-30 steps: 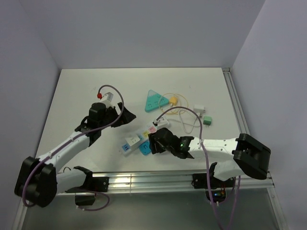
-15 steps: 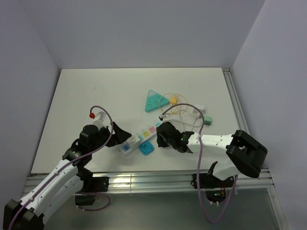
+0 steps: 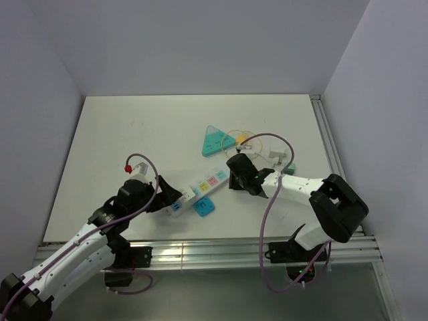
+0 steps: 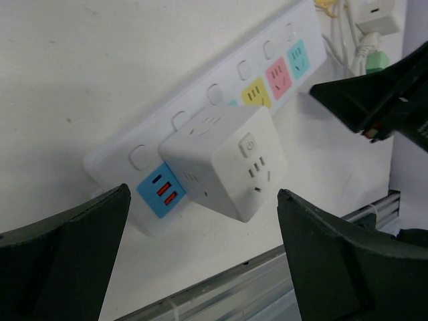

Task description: Insert the plug

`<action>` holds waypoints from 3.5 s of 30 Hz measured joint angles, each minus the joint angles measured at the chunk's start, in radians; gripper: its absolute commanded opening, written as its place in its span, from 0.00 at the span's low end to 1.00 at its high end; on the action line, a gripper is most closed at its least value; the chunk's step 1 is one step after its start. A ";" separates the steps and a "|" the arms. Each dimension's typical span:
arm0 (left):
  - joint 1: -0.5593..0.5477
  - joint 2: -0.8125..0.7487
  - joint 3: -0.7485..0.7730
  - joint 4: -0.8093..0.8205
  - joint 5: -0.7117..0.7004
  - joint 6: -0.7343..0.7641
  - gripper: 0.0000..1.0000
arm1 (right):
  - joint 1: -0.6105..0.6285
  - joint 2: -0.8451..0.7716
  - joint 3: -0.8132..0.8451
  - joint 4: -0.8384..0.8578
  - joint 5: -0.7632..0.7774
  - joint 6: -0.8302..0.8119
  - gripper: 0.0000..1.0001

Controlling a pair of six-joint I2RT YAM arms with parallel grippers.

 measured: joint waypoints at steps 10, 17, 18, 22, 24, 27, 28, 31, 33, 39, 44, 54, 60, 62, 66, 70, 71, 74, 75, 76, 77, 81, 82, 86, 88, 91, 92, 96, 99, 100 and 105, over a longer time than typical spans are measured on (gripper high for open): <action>-0.042 0.142 0.068 -0.050 -0.098 -0.035 1.00 | -0.193 -0.022 0.204 -0.154 0.066 -0.029 0.75; -0.112 0.219 0.155 -0.095 -0.165 -0.064 0.99 | -0.327 0.050 0.343 -0.249 0.202 -0.014 0.76; -0.117 0.230 0.167 -0.101 -0.173 -0.067 1.00 | -0.349 0.069 0.354 -0.263 0.218 -0.013 0.76; -0.133 0.264 0.193 -0.126 -0.195 -0.079 0.99 | -0.417 0.148 0.389 -0.320 0.264 -0.010 0.76; -0.141 0.288 0.204 -0.145 -0.207 -0.086 1.00 | -0.441 0.185 0.410 -0.344 0.286 -0.010 0.76; -0.153 0.322 0.219 -0.168 -0.220 -0.101 0.99 | -0.456 0.215 0.433 -0.368 0.323 -0.010 0.78; -0.158 0.328 0.221 -0.172 -0.223 -0.105 1.00 | -0.457 0.224 0.443 -0.380 0.336 -0.010 0.79; -0.174 0.343 0.228 -0.180 -0.232 -0.112 0.99 | -0.459 0.235 0.465 -0.393 0.360 -0.015 0.79; -0.183 0.351 0.233 -0.181 -0.237 -0.115 0.99 | -0.459 0.245 0.478 -0.396 0.369 -0.023 0.79; -0.191 0.378 0.246 -0.178 -0.242 -0.119 1.00 | -0.479 0.297 0.490 -0.377 0.328 -0.078 0.81; -0.191 0.394 0.254 -0.172 -0.241 -0.117 1.00 | -0.523 0.298 0.473 -0.320 0.252 -0.124 0.83; -0.192 0.453 0.288 -0.158 -0.241 -0.111 0.99 | -0.548 0.318 0.473 -0.290 0.157 -0.183 0.65; -0.188 0.470 0.302 -0.162 -0.243 -0.100 0.99 | -0.554 0.319 0.473 -0.275 0.121 -0.197 0.53; -0.178 0.471 0.302 -0.161 -0.241 -0.096 1.00 | -0.557 0.319 0.472 -0.266 0.109 -0.202 0.53; -0.116 0.464 0.302 -0.158 -0.236 -0.069 0.99 | -0.558 0.296 0.454 -0.242 0.055 -0.205 0.51; -0.020 0.433 0.303 -0.189 -0.236 -0.019 0.99 | -0.558 0.225 0.418 -0.246 -0.021 -0.209 0.51; 0.003 0.422 0.304 -0.202 -0.238 -0.005 0.99 | -0.558 0.207 0.413 -0.248 -0.035 -0.209 0.51; 0.029 0.399 0.335 -0.251 -0.243 0.027 0.99 | -0.558 0.127 0.403 -0.246 -0.100 -0.211 0.51; 0.029 0.393 0.356 -0.261 -0.242 0.037 0.99 | -0.558 0.103 0.403 -0.246 -0.120 -0.212 0.51; 0.029 0.388 0.375 -0.267 -0.241 0.046 0.99 | -0.558 0.077 0.403 -0.245 -0.144 -0.213 0.51; 0.029 0.383 0.399 -0.271 -0.239 0.060 1.00 | -0.558 0.054 0.403 -0.245 -0.171 -0.214 0.51; 0.029 0.361 0.470 -0.250 -0.214 0.130 1.00 | -0.558 -0.016 0.403 -0.241 -0.320 -0.218 0.51; 0.029 0.352 0.476 -0.230 -0.202 0.153 1.00 | -0.558 -0.023 0.402 -0.238 -0.367 -0.218 0.51; 0.029 0.281 0.414 -0.068 -0.103 0.219 0.99 | -0.555 -0.037 0.368 -0.210 -0.559 -0.198 0.52; 0.029 0.245 0.355 0.029 -0.056 0.240 0.99 | -0.550 -0.038 0.350 -0.196 -0.635 -0.178 0.52; 0.029 0.254 0.299 0.148 -0.013 0.268 0.95 | -0.533 -0.038 0.331 -0.172 -0.739 -0.135 0.52; 0.029 0.275 0.296 0.180 -0.006 0.278 0.95 | -0.521 -0.040 0.327 -0.163 -0.766 -0.123 0.52; 0.029 0.347 0.253 0.367 0.021 0.321 0.92 | -0.475 -0.058 0.315 -0.121 -0.856 -0.059 0.52; 0.029 0.360 0.180 0.518 0.039 0.353 0.93 | -0.447 -0.074 0.305 -0.078 -0.919 -0.006 0.52; 0.029 0.365 0.160 0.568 0.047 0.369 0.93 | -0.439 -0.075 0.305 -0.064 -0.936 0.013 0.52; 0.029 0.424 0.122 0.778 0.084 0.468 0.90 | -0.402 -0.075 0.305 -0.020 -0.978 0.090 0.52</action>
